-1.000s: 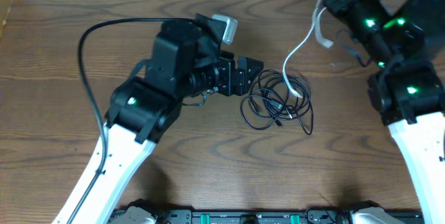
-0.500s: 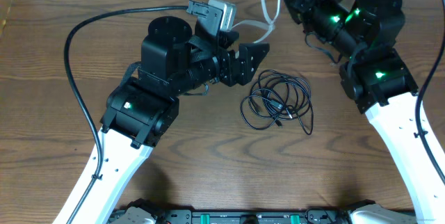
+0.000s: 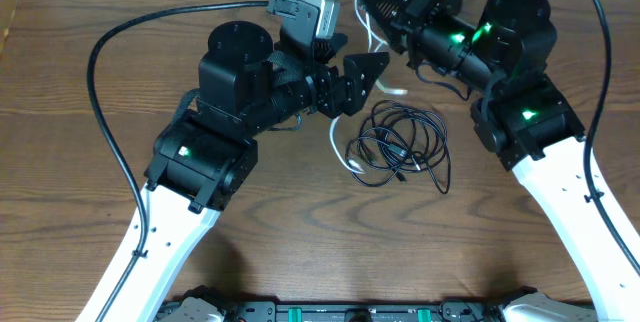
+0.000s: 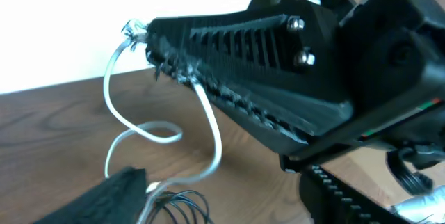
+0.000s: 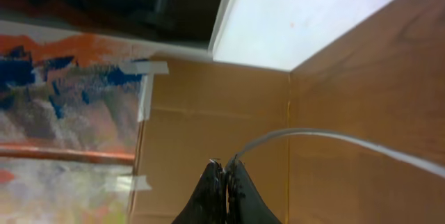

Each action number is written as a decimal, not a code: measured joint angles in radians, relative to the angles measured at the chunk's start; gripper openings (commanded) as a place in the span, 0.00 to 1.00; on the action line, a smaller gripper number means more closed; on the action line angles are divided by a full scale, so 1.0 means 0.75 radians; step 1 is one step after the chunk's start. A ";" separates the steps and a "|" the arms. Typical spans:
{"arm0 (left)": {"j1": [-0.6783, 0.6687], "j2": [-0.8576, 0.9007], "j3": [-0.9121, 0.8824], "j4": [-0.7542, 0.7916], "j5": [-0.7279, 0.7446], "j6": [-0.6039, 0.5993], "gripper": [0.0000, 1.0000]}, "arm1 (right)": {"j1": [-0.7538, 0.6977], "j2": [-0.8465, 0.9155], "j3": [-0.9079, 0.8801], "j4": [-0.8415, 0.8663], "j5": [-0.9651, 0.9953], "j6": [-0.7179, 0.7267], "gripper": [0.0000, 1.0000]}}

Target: Untangle cables

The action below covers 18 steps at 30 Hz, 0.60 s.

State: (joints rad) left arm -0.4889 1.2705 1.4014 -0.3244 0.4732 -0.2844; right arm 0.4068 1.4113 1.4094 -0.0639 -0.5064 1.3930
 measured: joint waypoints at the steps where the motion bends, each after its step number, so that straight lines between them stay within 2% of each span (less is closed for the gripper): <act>1: 0.000 0.003 0.000 0.002 0.000 0.002 0.64 | 0.001 0.000 0.000 0.001 -0.021 0.016 0.02; 5: 0.000 0.017 0.000 -0.001 0.001 0.006 0.63 | 0.002 0.000 0.001 -0.033 -0.071 0.050 0.02; 7: 0.002 0.022 -0.001 -0.004 -0.001 0.005 0.57 | -0.003 0.000 0.001 -0.076 -0.073 0.059 0.02; 13: 0.001 0.023 -0.001 -0.001 0.001 0.025 0.50 | -0.005 0.000 0.001 -0.105 -0.076 0.077 0.02; 18: 0.001 0.023 -0.001 -0.007 0.001 0.031 0.50 | -0.005 0.000 0.001 -0.070 -0.089 0.124 0.01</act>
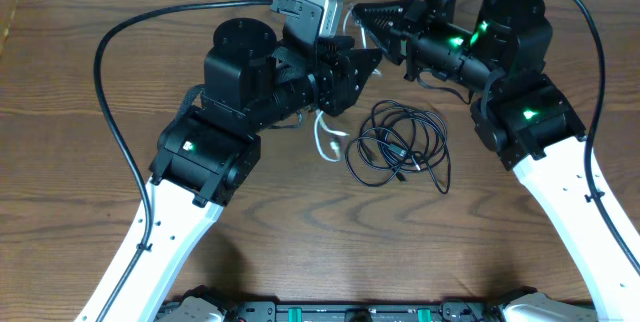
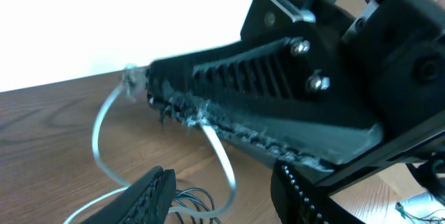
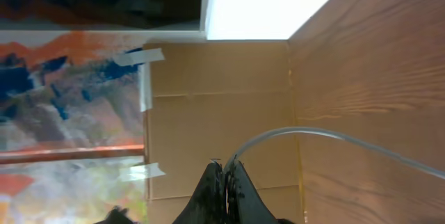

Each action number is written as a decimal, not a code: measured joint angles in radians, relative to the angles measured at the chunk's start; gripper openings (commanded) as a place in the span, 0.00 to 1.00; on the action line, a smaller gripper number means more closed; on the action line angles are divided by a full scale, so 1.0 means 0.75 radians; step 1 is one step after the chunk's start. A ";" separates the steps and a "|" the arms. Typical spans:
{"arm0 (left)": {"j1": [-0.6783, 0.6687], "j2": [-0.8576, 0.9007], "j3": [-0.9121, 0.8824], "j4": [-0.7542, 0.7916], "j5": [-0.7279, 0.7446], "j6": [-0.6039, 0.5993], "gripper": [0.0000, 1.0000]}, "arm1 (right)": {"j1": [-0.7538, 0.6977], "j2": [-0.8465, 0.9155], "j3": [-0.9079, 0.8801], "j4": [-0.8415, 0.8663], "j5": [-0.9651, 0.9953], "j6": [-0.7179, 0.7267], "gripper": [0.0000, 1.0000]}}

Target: Untangle cables

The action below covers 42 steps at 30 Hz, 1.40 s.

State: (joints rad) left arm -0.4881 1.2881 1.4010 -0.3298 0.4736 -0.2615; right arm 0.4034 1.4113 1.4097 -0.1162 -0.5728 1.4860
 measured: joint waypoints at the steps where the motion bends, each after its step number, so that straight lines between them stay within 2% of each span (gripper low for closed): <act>1: 0.000 0.000 0.000 -0.004 -0.001 0.000 0.50 | 0.000 0.000 0.000 0.017 -0.005 0.009 0.02; 11: 0.000 0.001 0.000 -0.014 -0.001 0.000 0.49 | 0.003 0.000 0.000 0.045 -0.053 0.057 0.02; 23: 0.000 0.002 0.000 -0.016 -0.001 0.001 0.26 | 0.003 0.000 0.000 -0.003 -0.091 0.067 0.01; 27: 0.000 0.004 0.000 -0.016 0.000 -0.001 0.08 | 0.003 0.000 0.000 -0.019 -0.108 0.068 0.02; 39: 0.000 0.010 0.000 0.033 -0.001 0.001 0.07 | -0.055 0.000 0.001 -0.080 -0.121 0.017 0.02; 40: 0.000 0.010 0.000 0.043 -0.005 0.001 0.07 | -0.076 0.000 0.001 -0.091 -0.120 -0.009 0.03; 41: 0.000 0.010 0.000 0.045 -0.007 0.001 0.07 | -0.094 0.000 0.001 -0.098 -0.113 -0.029 0.12; 42: 0.000 0.010 0.000 0.048 -0.012 0.001 0.08 | -0.117 0.000 0.001 -0.110 -0.110 -0.047 0.29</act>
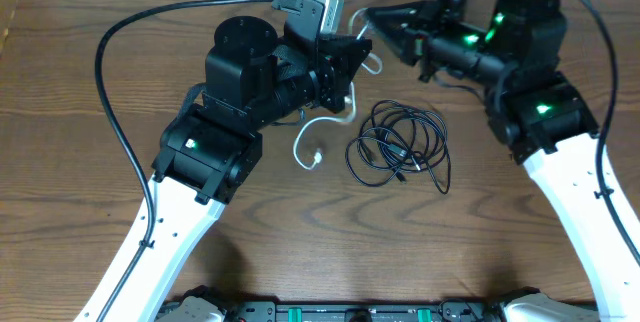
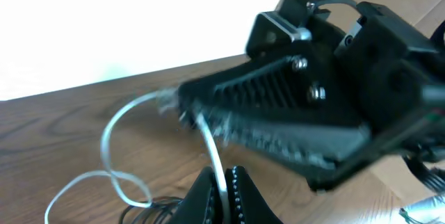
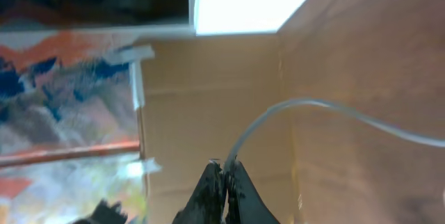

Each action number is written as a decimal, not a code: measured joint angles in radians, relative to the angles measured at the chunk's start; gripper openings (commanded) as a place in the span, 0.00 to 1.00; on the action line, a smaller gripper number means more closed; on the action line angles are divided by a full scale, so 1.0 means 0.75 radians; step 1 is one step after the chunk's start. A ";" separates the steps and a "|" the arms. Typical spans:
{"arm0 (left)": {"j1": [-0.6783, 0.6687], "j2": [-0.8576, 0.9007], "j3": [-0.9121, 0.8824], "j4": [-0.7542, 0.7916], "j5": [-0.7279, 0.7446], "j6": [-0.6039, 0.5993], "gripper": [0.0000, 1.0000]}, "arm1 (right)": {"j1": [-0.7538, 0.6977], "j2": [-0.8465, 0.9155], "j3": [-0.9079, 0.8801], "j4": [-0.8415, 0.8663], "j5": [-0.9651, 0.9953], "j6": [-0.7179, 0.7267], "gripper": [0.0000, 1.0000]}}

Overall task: Untangle cables
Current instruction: 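Carry the white cable with the left gripper to the back-left corner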

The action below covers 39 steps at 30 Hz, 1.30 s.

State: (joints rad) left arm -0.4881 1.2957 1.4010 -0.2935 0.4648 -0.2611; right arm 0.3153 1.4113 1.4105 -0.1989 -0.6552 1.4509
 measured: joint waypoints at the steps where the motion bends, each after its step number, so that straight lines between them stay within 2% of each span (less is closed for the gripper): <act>1: 0.000 0.001 0.000 0.005 -0.004 0.000 0.08 | -0.034 0.000 0.000 -0.024 0.001 -0.031 0.36; 4: 0.000 0.001 0.000 0.041 -0.014 0.000 0.07 | -0.120 0.002 0.000 -0.048 -0.004 -0.112 0.48; 6: 0.000 0.001 0.000 0.080 -0.021 0.000 0.07 | -0.177 0.002 0.000 -0.054 -0.019 -0.211 0.32; 7: 0.000 0.001 0.000 0.099 -0.025 0.000 0.07 | -0.189 0.001 0.000 -0.061 -0.027 -0.254 0.33; 10: 0.000 0.001 0.000 0.134 -0.030 0.000 0.07 | -0.198 0.002 0.000 -0.127 -0.043 -0.323 0.55; 12: 0.000 0.001 0.000 0.160 -0.035 -0.001 0.08 | -0.198 0.002 0.000 -0.174 -0.057 -0.366 0.61; 20: 0.000 0.001 -0.001 0.461 -0.197 -0.006 0.07 | -0.198 0.002 0.000 -0.333 -0.068 -0.535 0.64; 27: 0.060 0.013 -0.001 0.656 -0.332 -0.011 0.08 | -0.235 0.002 0.000 -0.433 -0.073 -0.790 0.66; 29: 0.099 0.042 0.002 0.703 -0.358 -0.057 0.07 | -0.256 0.002 0.000 -0.468 -0.072 -0.853 0.67; 34: 0.256 0.220 0.105 0.698 -0.358 -0.250 0.08 | -0.269 0.002 0.000 -0.535 -0.069 -0.985 0.68; 39: 0.428 0.526 0.489 0.463 -0.306 -0.377 0.07 | -0.269 0.002 0.000 -0.572 -0.068 -1.093 0.68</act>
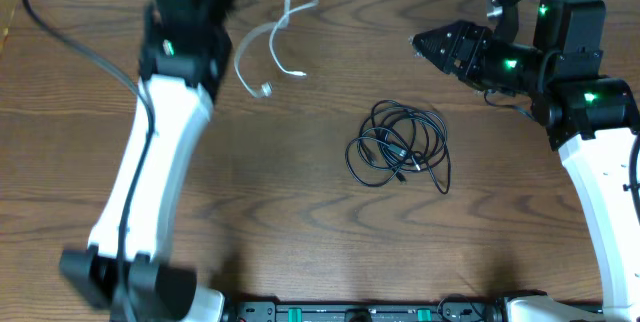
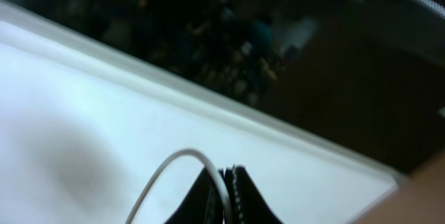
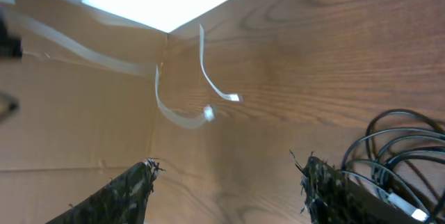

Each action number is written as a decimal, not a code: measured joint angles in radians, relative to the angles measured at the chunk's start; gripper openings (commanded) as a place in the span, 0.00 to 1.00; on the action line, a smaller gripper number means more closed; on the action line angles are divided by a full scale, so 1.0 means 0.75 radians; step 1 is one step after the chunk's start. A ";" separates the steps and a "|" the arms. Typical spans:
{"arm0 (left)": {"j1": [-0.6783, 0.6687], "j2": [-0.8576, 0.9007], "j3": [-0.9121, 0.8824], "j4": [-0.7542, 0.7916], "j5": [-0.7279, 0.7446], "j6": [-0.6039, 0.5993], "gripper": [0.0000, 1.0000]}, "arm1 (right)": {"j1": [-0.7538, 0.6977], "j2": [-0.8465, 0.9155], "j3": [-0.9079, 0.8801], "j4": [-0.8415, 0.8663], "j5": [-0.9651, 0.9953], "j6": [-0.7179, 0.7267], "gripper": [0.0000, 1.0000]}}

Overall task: Untangle cables
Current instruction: 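Carry the white cable with the left gripper to the back-left corner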

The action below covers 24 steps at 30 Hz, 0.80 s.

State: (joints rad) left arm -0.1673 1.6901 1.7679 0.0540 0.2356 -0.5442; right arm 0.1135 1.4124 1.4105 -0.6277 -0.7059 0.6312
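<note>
A white cable (image 1: 275, 32) hangs and loops over the table's far left, both its plug ends dangling free. My left gripper (image 2: 226, 172) is shut on the white cable (image 2: 174, 165) and points away from the table; overhead, the arm is raised at the top left and its fingers are out of frame. A black cable (image 1: 398, 147) lies coiled near the table's middle, also seen at the right edge of the right wrist view (image 3: 410, 154). My right gripper (image 3: 226, 168) is open at the far right (image 1: 425, 42), holding nothing, with the white cable (image 3: 188, 92) ahead of it.
The wooden table (image 1: 300, 242) runs to a pale wall along its far edge. A thick black arm cable (image 1: 80, 47) curves near the left arm. The right arm's body (image 1: 590, 112) stands along the right side.
My left arm has swung up and to the far left with the white cable. My right gripper has let go of the cable, opened, and drawn back to the right.
First my right gripper held the white cable's end at the far middle while my left gripper stood open beside it. Then the left gripper was shut on the cable too. Now the white cable is far left, apart from the black coil, held by the left alone.
</note>
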 measured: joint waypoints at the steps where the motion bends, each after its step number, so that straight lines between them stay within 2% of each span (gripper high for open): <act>1: 0.029 0.068 0.097 -0.050 0.006 -0.016 0.07 | 0.000 0.000 0.000 -0.005 0.002 -0.017 0.68; 5: 0.100 0.303 0.408 -0.097 0.052 -0.055 0.07 | 0.000 0.000 0.000 -0.011 0.032 -0.050 0.69; 8: 0.108 0.425 0.520 -0.075 0.073 -0.076 0.08 | 0.000 0.000 0.000 -0.034 0.087 -0.058 0.69; 13: 0.104 0.584 0.544 0.047 0.100 -0.109 0.07 | 0.000 -0.001 0.000 -0.086 0.258 -0.068 0.70; 24: 0.219 0.834 0.544 0.081 0.108 -0.137 0.07 | 0.000 0.000 0.000 -0.152 0.569 -0.074 0.72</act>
State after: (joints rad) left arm -0.0032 2.3157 2.1761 0.1146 0.3168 -0.6472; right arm 0.1135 1.4124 1.4105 -0.7418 -0.2790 0.5758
